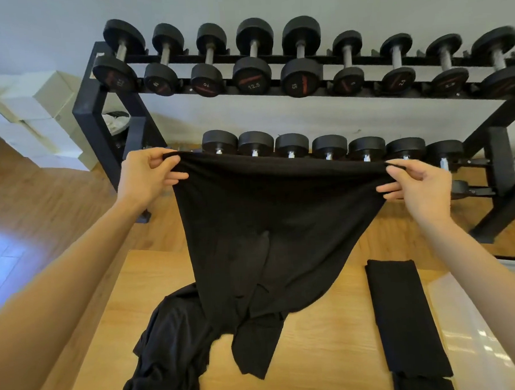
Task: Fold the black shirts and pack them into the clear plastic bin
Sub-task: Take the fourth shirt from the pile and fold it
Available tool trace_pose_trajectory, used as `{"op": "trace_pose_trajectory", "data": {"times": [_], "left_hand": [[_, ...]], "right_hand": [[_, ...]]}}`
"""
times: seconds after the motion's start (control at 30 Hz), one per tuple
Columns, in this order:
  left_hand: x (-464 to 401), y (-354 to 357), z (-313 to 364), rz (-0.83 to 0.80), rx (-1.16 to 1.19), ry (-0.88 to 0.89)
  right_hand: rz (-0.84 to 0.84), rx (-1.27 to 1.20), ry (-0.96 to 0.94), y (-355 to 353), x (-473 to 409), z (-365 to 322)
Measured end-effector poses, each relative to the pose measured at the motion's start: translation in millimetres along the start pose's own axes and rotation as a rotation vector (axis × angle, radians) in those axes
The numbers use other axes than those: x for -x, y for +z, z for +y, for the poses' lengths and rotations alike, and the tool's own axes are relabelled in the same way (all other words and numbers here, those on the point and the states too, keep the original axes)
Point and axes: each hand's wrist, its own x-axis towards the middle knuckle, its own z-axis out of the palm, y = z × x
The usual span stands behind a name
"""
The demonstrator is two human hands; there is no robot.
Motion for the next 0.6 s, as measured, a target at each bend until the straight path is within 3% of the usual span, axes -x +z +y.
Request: {"op": "trace_pose_trajectory", "data": {"times": [0.6], "left_hand": [[-73.7,7.2,80.6,0.154,-0.035,0.223]], "right_hand": [[0.082,-0.176,-0.095,-13.1,-70.7,-60.3]]}}
